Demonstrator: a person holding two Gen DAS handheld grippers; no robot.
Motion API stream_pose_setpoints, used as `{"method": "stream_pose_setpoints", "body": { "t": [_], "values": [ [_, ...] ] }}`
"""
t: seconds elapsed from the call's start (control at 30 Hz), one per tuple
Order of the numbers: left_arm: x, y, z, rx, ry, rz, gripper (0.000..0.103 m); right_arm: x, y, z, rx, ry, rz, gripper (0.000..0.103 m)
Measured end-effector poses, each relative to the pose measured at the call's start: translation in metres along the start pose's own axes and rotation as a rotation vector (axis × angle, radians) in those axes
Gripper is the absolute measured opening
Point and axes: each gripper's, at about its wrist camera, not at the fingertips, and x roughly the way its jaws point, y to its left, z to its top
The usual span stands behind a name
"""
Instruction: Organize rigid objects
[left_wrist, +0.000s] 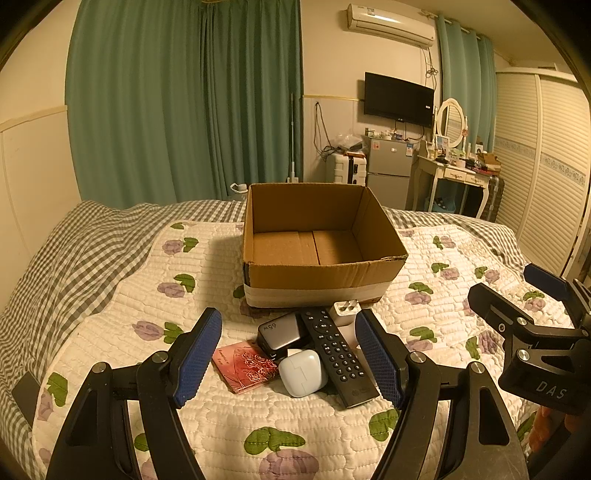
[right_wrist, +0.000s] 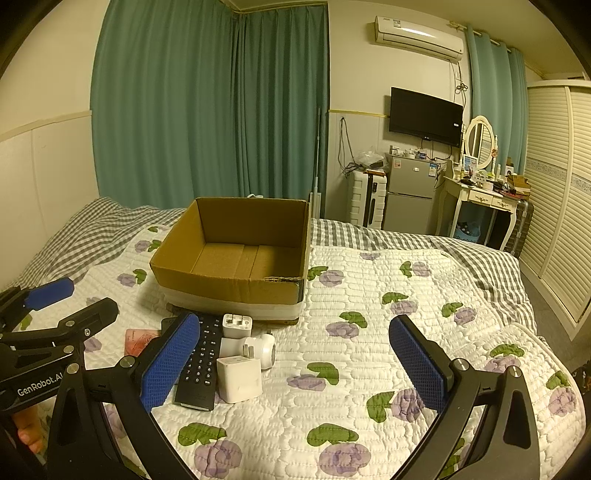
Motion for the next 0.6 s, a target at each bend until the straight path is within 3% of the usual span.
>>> {"method": "stream_pose_setpoints", "body": {
  "t": [0.4,0.6],
  "values": [
    [-0.008,-0.001,0.003,0.008,-0.018,-0.002,0.078,-0.006,0.003,0.001,-0.005,-0.011,0.003,0.103],
    [0.002,0.000,-0.002,0.007,0.017,-0.004,0.078,-0.002,-0.003,-0.002,-0.007,0.009,0.003,0.103]
  ]
}}
